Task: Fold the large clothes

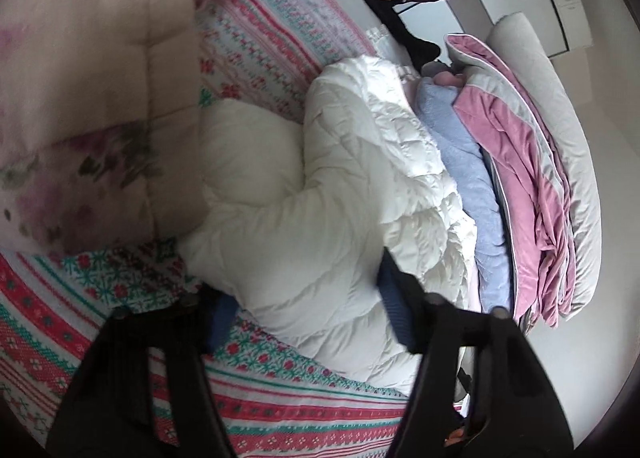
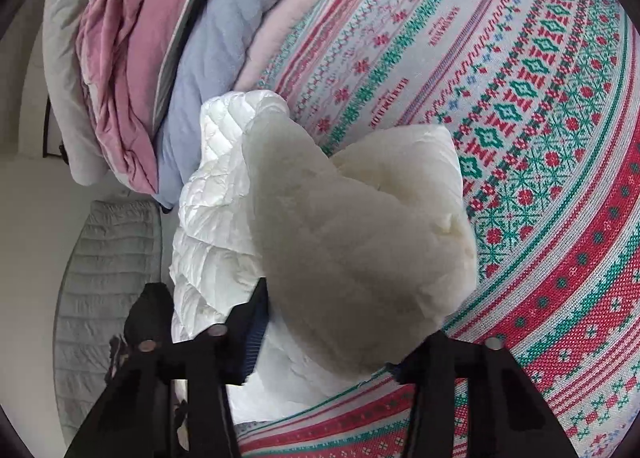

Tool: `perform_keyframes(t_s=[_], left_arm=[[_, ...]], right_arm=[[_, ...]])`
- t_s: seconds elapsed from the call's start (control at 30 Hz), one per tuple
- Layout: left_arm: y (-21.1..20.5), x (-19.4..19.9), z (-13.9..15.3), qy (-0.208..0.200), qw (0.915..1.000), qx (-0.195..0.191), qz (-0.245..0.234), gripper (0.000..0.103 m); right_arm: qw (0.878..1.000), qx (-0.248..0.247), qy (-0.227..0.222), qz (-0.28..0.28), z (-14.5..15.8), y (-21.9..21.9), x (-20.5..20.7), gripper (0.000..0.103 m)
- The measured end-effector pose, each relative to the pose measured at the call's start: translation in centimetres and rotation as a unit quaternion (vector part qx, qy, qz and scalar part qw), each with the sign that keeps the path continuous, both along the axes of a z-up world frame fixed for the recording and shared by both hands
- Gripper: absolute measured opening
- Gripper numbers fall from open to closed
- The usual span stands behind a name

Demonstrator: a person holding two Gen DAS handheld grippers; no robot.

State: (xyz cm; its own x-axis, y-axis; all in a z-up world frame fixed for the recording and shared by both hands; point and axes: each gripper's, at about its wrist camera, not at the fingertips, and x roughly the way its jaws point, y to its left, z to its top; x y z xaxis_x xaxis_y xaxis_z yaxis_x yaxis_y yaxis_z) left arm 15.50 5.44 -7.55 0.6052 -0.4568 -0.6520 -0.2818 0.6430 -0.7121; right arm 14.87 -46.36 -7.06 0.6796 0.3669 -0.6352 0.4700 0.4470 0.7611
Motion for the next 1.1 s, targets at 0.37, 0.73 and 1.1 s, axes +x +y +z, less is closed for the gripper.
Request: perform_keyframes(t_s=[0.37, 0.73, 1.1], left_arm=[[-0.5, -1.0, 2.4, -0.064, 0.9976, 0.014, -0.022, 0.029], [-6.5, -3.0, 1.9, -0.013, 0.9855, 0.026, -0.167, 0.036], [-9.2, -4.7, 8.3, -0.044, 0.9593, 0.232, -0.155, 0.044]], right_arm=[[0.997, -0.066, -0.042, -0.001, 4.0, 1.2, -0.6, 0.020], [0.978, -0.191, -0.058, -0.055, 9.9, -2.0, -6.8, 0.019], [0.962, -0.263, -0.069, -0.032, 11.7, 0.1, -6.7, 0.019]])
